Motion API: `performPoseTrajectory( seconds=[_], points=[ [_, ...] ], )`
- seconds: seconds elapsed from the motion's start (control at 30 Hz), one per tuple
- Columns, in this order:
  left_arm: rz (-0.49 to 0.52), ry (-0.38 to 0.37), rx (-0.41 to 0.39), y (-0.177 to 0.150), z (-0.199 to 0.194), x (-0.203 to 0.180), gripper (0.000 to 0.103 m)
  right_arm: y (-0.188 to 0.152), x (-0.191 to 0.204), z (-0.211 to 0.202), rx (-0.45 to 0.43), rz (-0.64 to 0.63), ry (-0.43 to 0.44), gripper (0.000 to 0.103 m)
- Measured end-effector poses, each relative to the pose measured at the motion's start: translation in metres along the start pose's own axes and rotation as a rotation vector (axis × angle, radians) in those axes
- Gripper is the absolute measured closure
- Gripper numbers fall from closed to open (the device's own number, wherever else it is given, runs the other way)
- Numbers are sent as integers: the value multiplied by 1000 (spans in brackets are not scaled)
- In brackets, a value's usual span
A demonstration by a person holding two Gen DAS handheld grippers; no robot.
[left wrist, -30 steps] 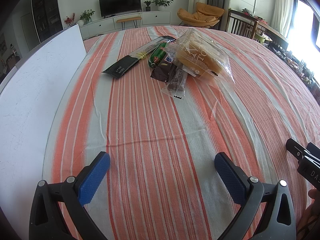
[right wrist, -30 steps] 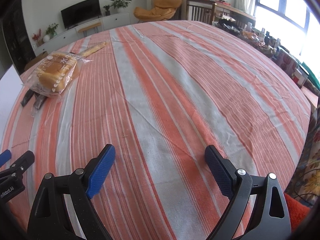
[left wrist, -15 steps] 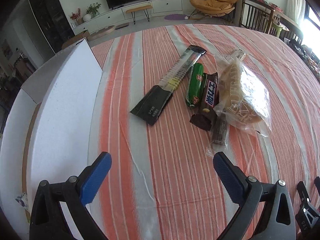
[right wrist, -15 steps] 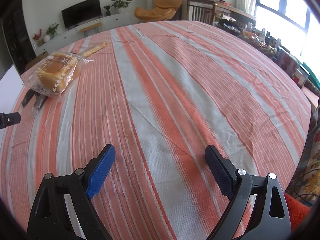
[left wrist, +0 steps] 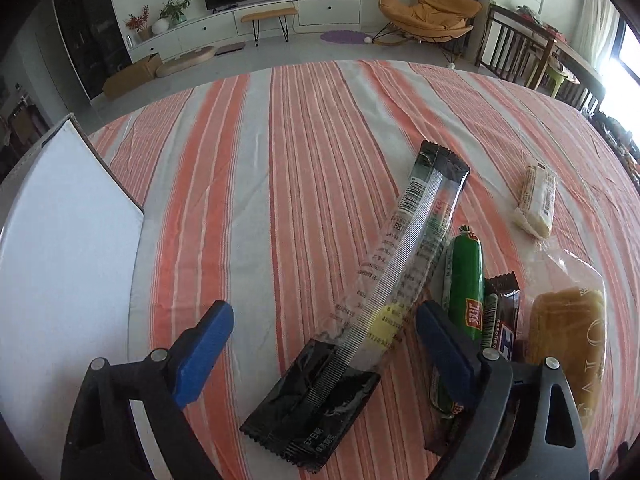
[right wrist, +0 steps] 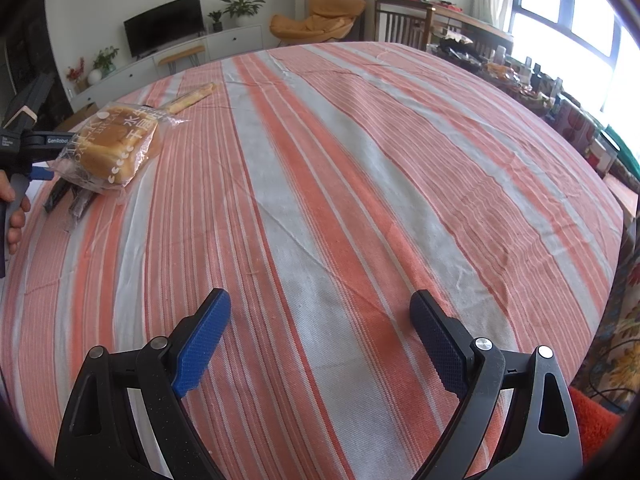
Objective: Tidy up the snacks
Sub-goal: 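Reach the left gripper to the black-and-clear stick packet and grasp it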
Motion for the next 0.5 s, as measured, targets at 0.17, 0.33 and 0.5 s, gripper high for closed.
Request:
performPoseTrajectory(
  seconds=[0.17, 0.33, 0.5],
  points=[
    [-3, 38, -17, -19, -19, 4, 76, 1, 2, 0, 0, -4, 1, 10],
    [-124, 14, 32, -84, -51, 11, 77, 1, 2, 0, 1, -4, 2, 10],
    [-50, -8, -1, -174, -102, -11, 72, 2, 6, -1, 1, -7, 8, 10]
  ],
)
Point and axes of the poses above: each gripper's, at about its wrist camera, not at the fingertips, and z roughly the way its jaws point, x to its left, y to its top, the point moved 10 cm from there along z, roughly the way its jaws point, and after that the axes turned 10 degrees about y, right-handed, at the moved point
